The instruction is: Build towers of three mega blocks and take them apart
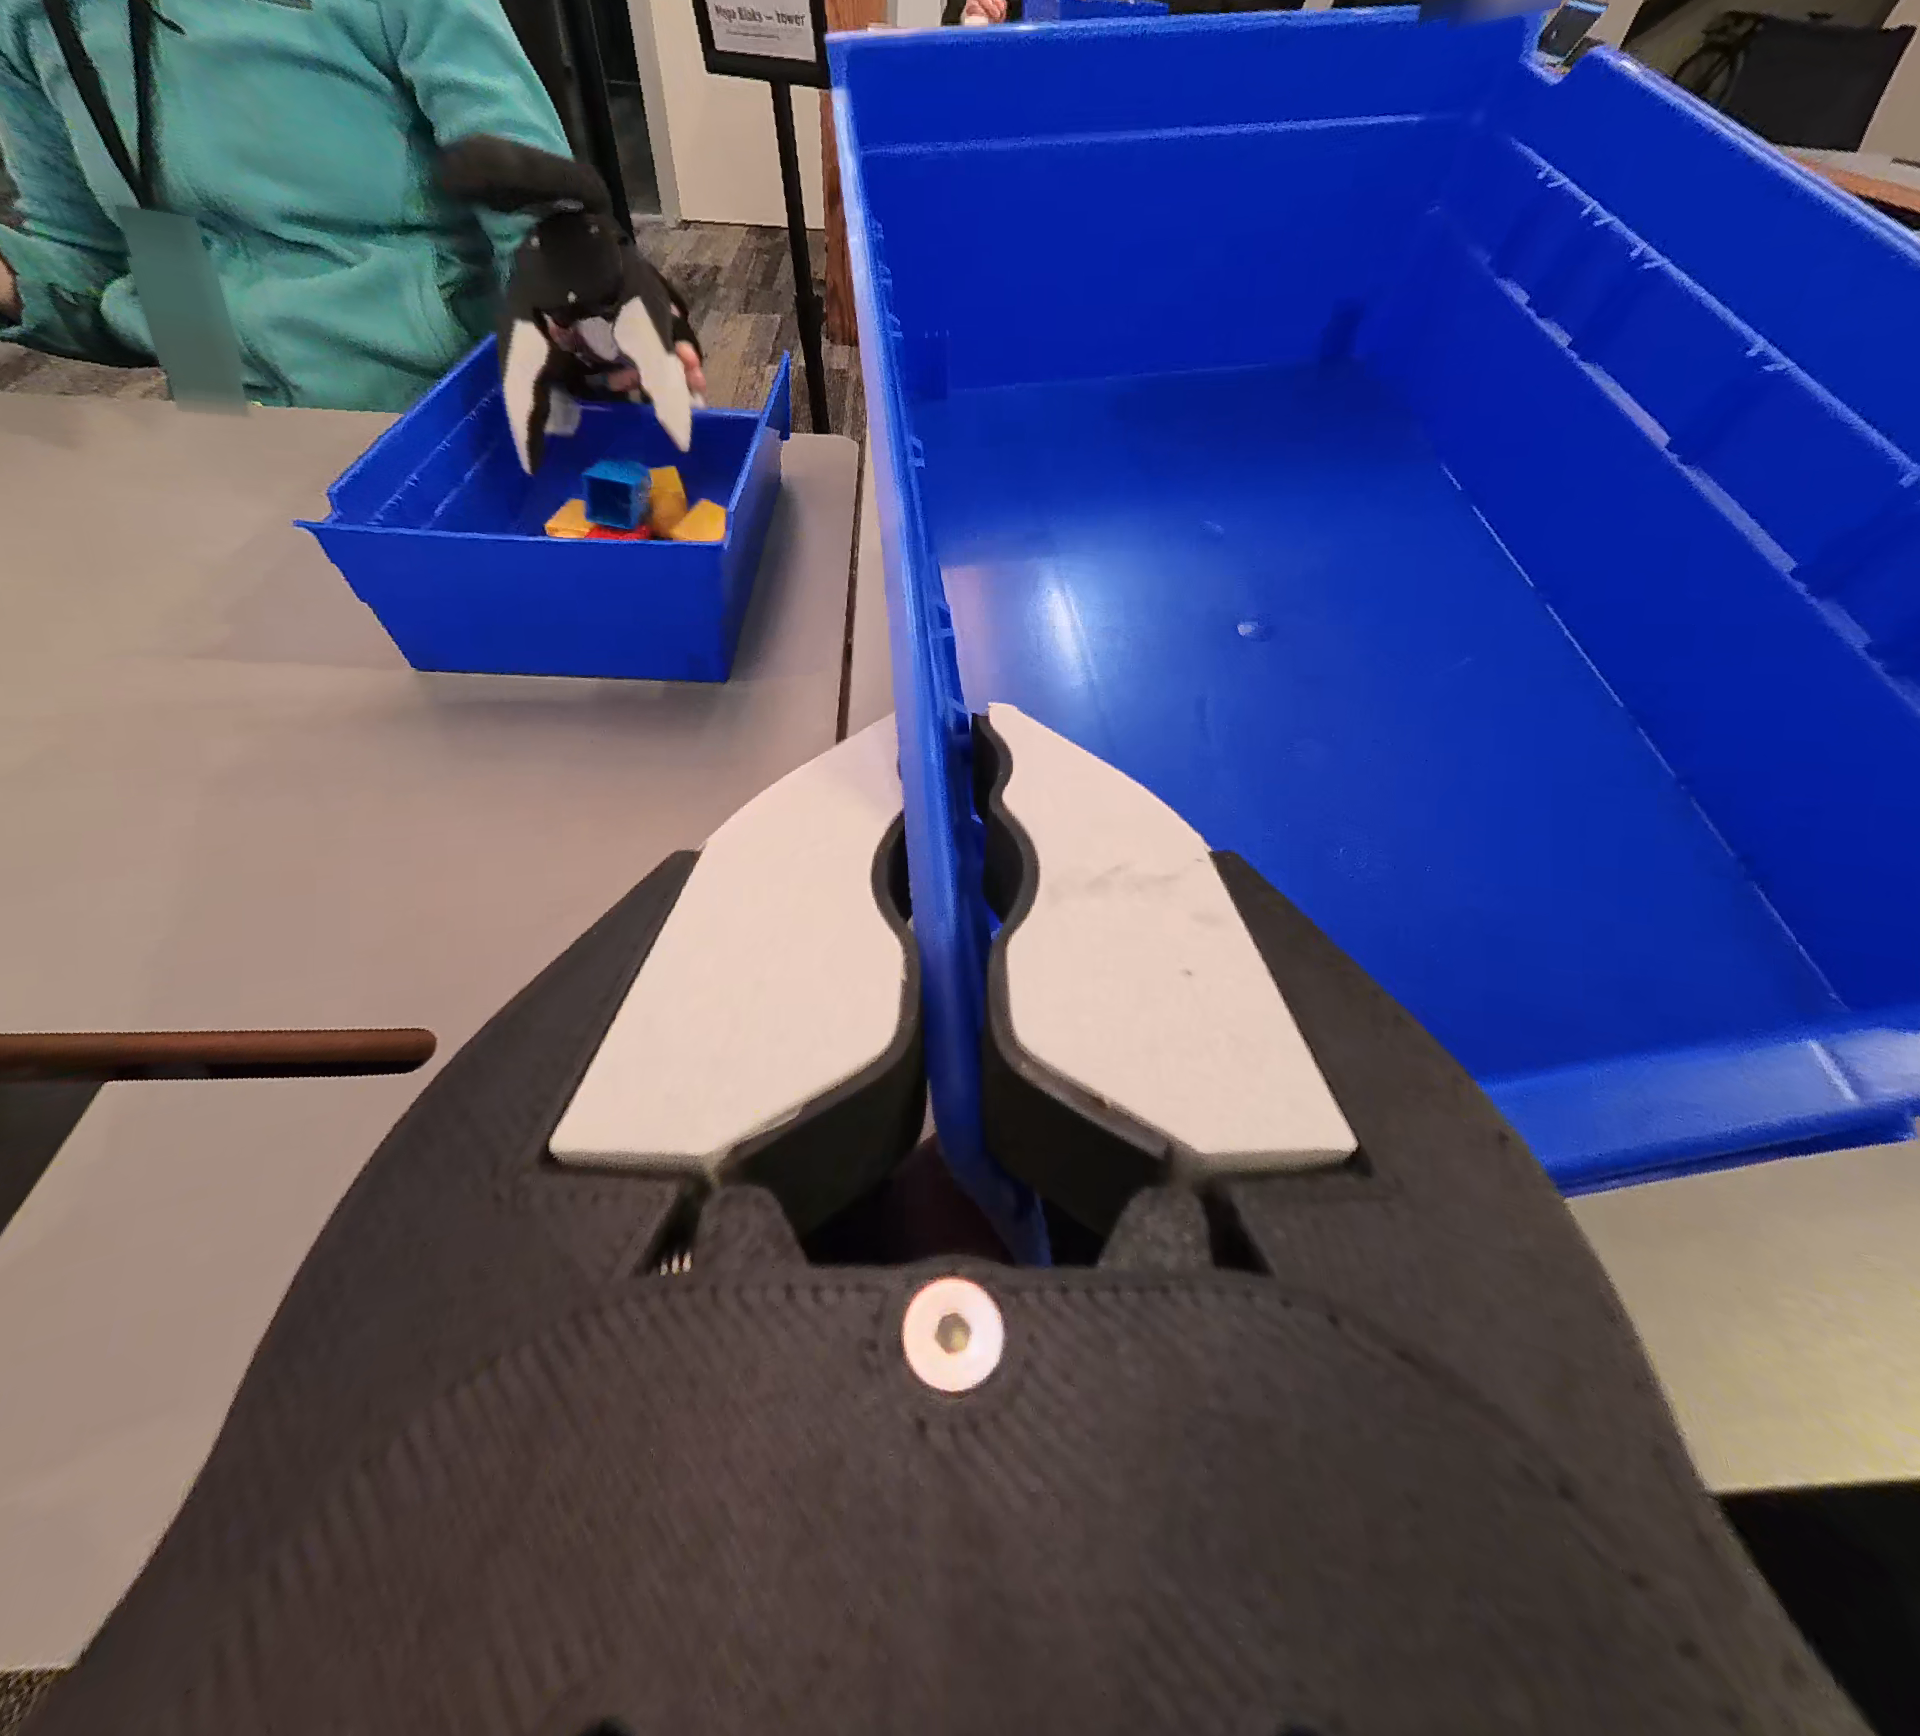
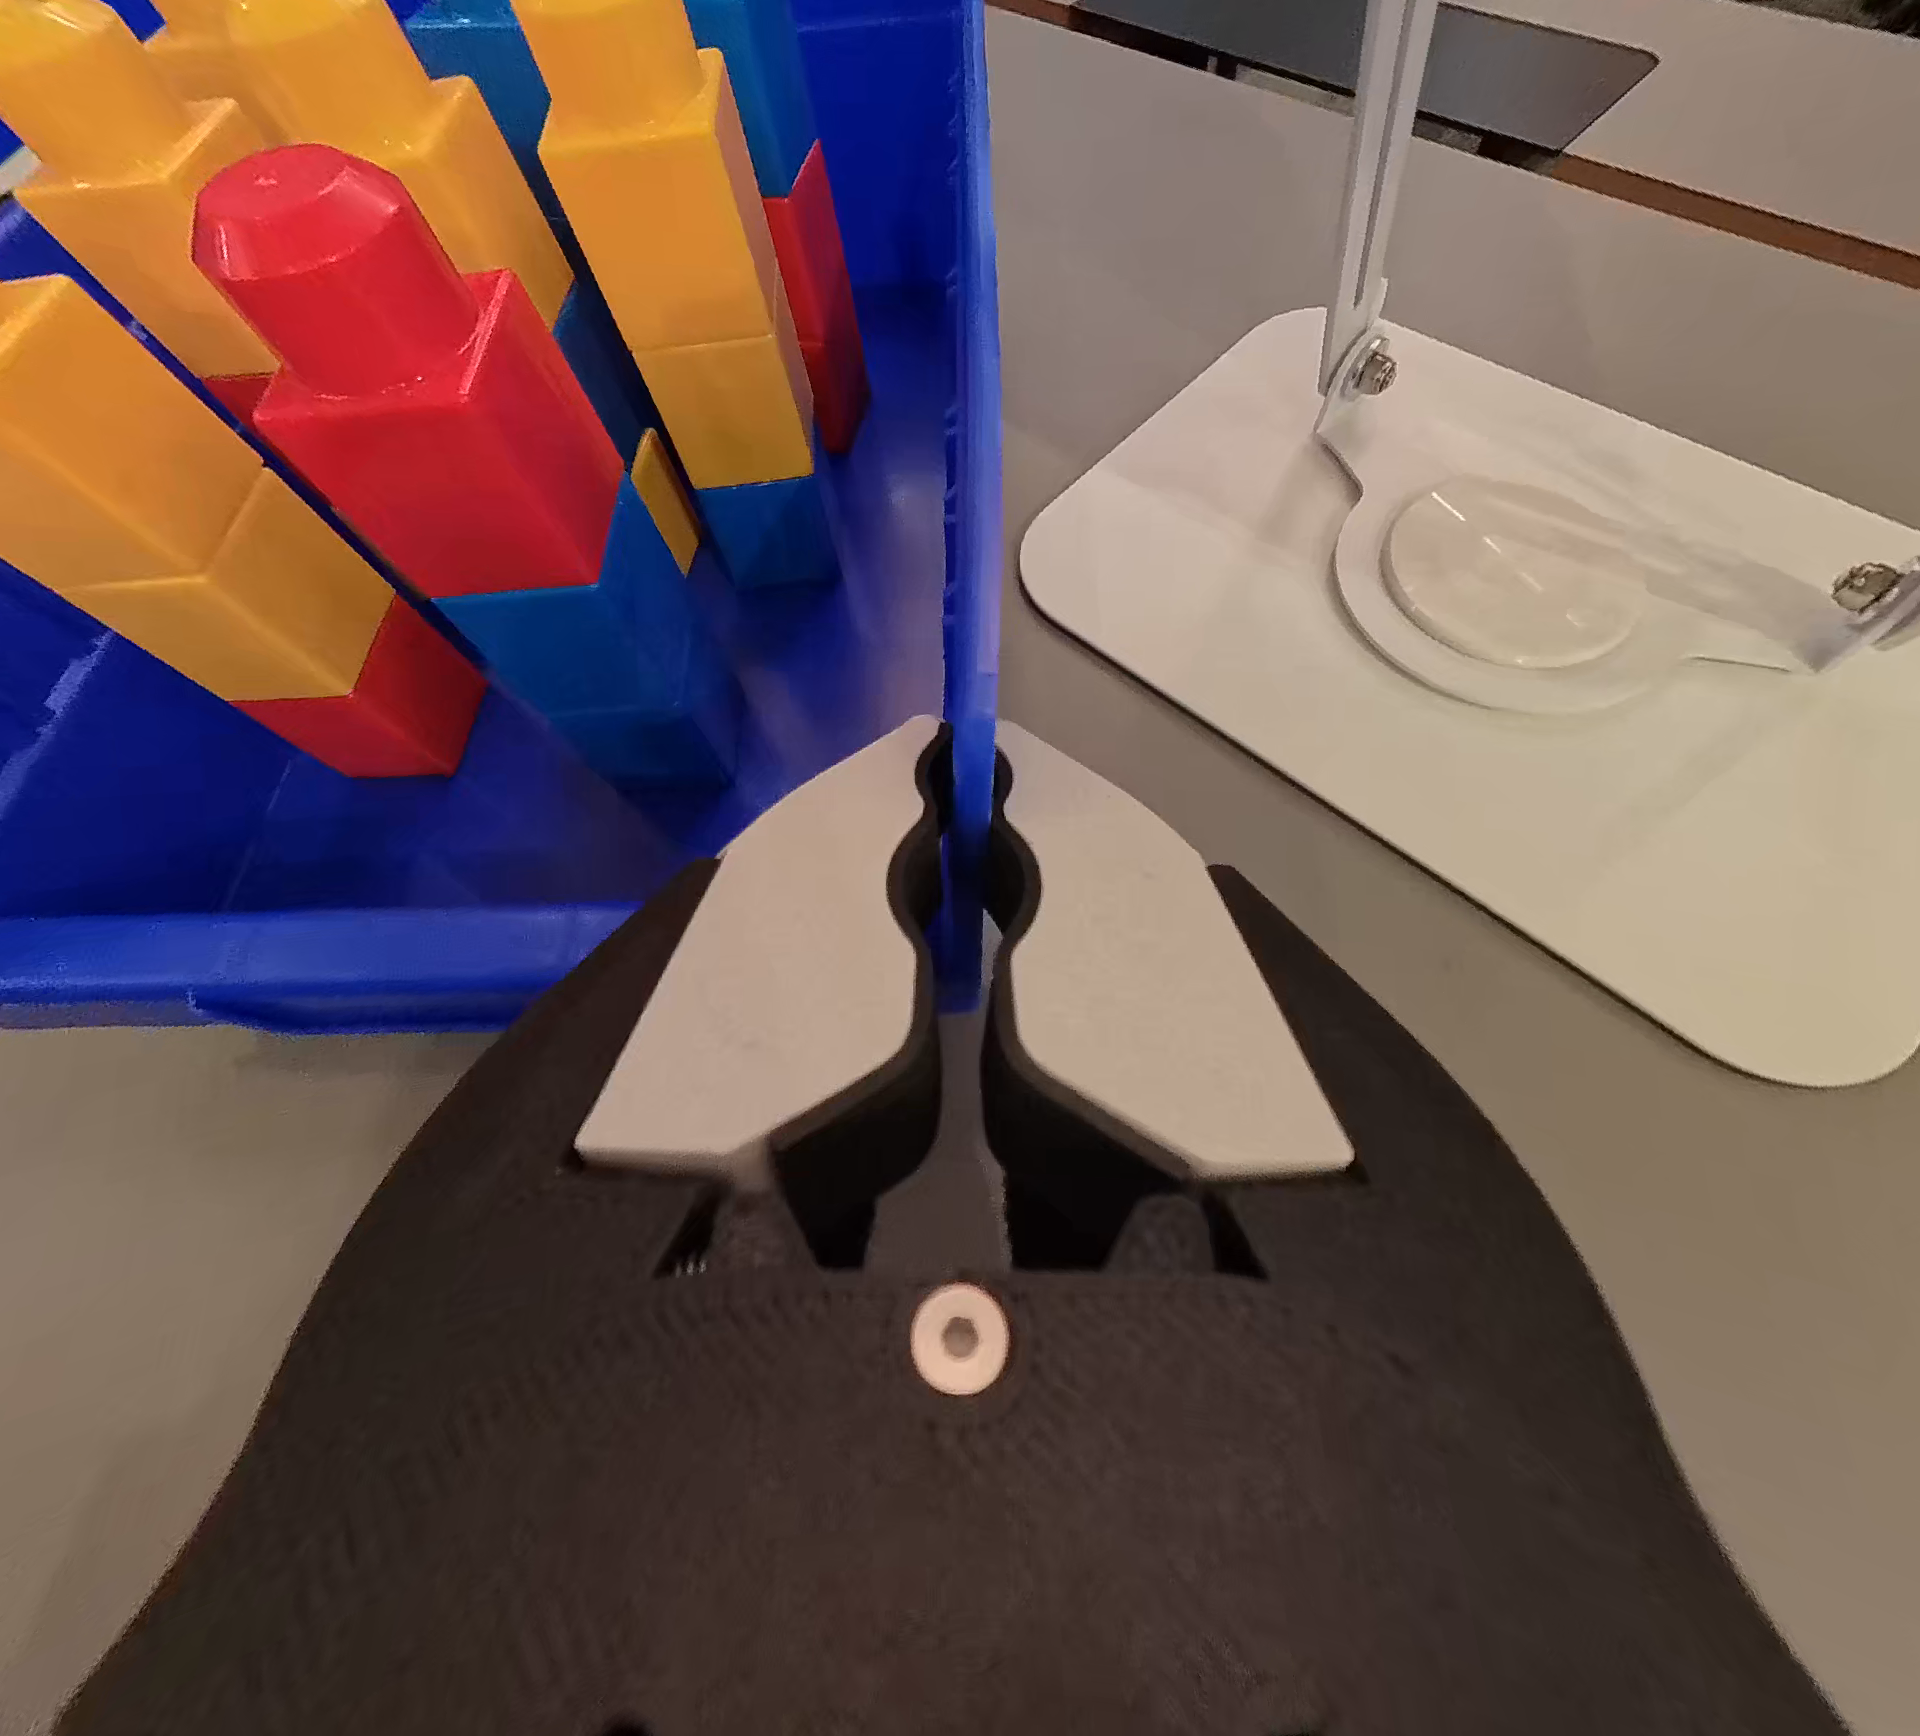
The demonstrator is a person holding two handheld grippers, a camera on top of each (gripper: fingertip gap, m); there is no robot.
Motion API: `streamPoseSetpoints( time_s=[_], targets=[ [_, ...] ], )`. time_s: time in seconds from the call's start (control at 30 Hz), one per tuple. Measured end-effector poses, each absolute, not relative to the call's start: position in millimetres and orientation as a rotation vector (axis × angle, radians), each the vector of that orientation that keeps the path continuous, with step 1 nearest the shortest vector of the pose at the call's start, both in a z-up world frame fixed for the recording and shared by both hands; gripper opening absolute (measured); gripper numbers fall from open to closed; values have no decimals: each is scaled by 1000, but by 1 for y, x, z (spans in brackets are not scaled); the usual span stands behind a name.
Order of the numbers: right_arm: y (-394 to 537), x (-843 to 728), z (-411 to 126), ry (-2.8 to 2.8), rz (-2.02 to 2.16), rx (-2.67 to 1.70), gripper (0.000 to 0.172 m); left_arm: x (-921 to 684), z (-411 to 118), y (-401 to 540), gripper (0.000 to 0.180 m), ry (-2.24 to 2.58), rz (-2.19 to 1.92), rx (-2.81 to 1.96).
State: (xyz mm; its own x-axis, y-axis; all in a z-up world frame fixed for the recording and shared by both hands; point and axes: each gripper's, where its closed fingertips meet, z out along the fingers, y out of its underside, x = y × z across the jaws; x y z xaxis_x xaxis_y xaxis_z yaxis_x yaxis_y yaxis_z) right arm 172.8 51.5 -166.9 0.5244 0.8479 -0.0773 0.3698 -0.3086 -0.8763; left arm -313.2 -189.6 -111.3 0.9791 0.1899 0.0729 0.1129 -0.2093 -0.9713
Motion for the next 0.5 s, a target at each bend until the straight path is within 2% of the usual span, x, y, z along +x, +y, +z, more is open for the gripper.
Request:
streamPoseSetpoints(
  time_s=[0.5],
  targets=[
    [71,112,-167,-901,645,-1891,3,-318,-95,-197,5,-226,65,-1742]
  ],
)
